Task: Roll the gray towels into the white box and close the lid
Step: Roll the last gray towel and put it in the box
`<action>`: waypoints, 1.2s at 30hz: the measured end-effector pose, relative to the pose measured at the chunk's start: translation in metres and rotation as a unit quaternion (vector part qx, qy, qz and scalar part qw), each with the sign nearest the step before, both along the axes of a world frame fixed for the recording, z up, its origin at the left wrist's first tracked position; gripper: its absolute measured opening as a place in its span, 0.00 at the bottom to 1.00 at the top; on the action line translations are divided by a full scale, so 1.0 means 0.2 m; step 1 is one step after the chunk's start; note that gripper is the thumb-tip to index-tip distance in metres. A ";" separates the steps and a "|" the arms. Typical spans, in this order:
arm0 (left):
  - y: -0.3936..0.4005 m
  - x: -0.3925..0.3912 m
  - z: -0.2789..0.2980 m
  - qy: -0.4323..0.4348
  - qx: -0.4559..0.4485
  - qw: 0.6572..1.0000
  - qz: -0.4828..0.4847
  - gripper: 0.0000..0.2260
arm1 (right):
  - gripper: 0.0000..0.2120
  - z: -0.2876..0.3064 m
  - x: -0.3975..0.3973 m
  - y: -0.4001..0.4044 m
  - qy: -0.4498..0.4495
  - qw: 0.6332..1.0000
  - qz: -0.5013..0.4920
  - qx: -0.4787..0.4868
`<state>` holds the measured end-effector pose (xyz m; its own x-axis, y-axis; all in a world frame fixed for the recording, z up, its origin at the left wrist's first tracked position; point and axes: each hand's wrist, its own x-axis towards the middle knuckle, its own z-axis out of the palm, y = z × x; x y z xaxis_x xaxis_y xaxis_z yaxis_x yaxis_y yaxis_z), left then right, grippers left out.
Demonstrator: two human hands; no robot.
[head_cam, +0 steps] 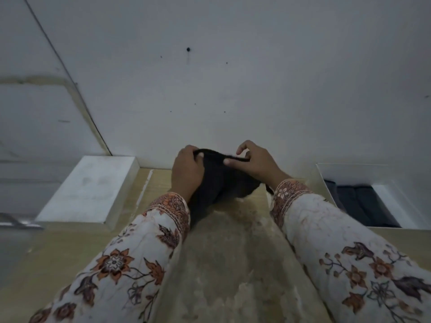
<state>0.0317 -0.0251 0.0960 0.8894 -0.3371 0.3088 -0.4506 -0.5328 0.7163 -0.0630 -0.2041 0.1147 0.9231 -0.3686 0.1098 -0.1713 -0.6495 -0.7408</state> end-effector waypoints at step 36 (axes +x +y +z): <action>-0.06 0.28 0.35 0.011 -0.144 0.989 -0.038 0.04 | 0.02 0.39 0.03 -0.16 -0.065 0.978 -0.198 -0.031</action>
